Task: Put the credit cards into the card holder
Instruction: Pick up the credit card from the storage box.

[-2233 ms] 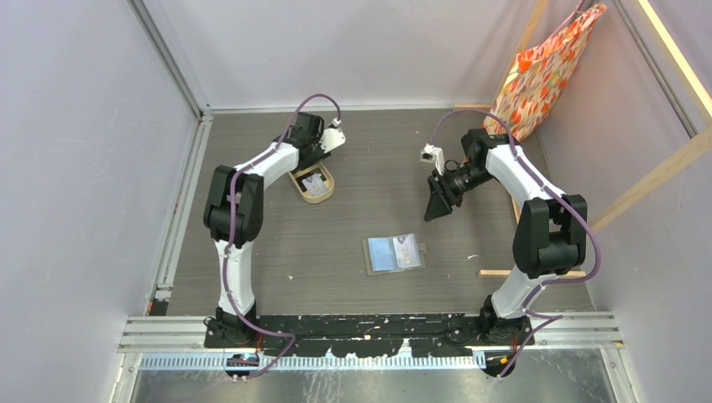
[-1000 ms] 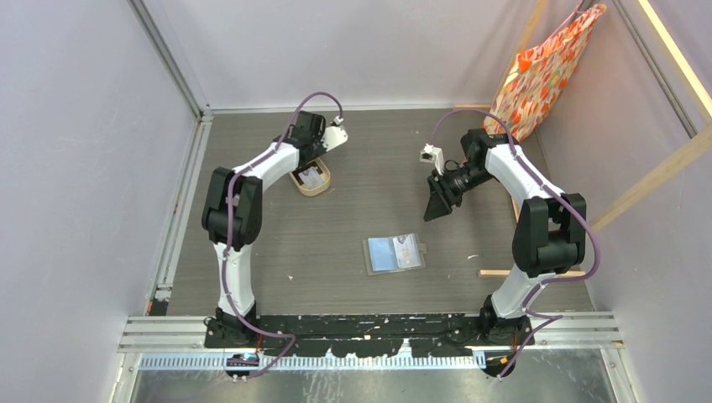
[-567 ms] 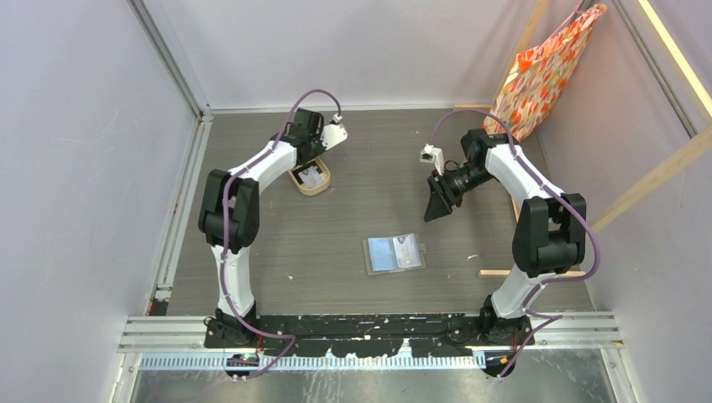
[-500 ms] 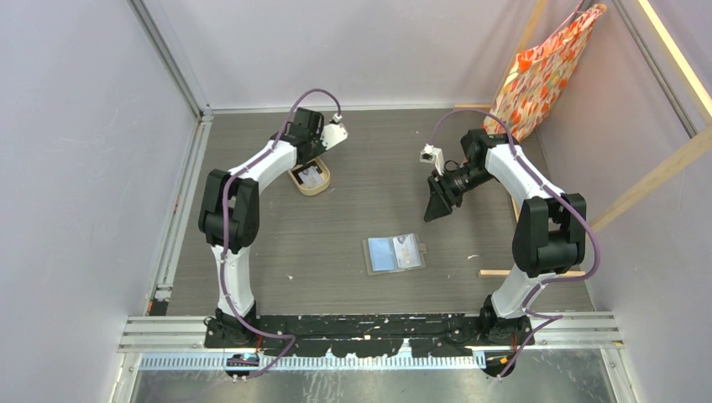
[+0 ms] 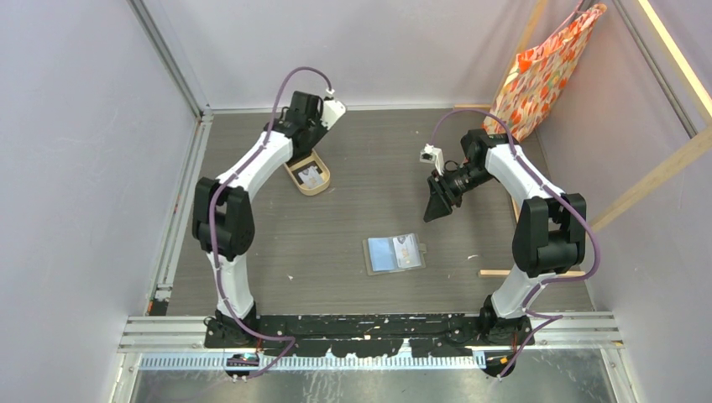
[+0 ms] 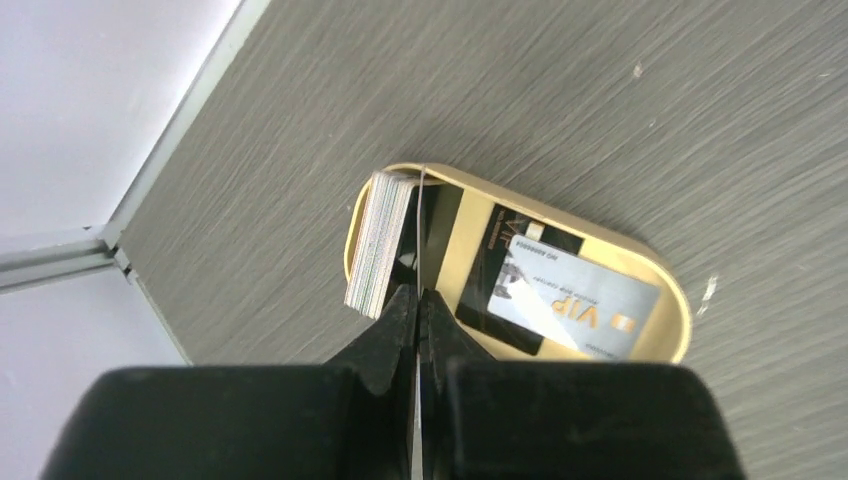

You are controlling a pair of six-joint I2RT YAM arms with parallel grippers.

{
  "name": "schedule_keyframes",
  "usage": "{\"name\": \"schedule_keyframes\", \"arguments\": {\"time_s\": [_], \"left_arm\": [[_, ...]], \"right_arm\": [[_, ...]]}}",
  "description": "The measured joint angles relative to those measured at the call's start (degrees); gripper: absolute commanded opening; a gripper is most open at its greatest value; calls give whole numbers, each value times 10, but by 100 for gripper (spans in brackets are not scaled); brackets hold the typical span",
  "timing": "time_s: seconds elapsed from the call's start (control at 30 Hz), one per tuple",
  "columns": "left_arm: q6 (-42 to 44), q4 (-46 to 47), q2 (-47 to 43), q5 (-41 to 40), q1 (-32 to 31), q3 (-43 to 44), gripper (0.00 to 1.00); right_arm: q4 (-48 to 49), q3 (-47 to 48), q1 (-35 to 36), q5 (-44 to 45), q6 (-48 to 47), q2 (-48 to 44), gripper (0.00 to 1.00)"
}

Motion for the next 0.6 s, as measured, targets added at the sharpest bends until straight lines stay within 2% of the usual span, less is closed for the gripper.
{"name": "schedule_keyframes", "arguments": {"time_s": [0.17,0.33,0.43,0.6], "left_arm": [[-107,3,-63,72,0,-1,0],[-245,66,-145,224,0,-55,0],[-370,168,-191,328,-1,-145,0],[-671,508,-216,439,-4,-382,0]], "right_arm": [[5,0,4,-5,11,0,40],[41,-6,11,-5,54,-7,40],[73,-18,13,-5,92,-30,40],[148,-58,14,-16,184,-101,41]]}}
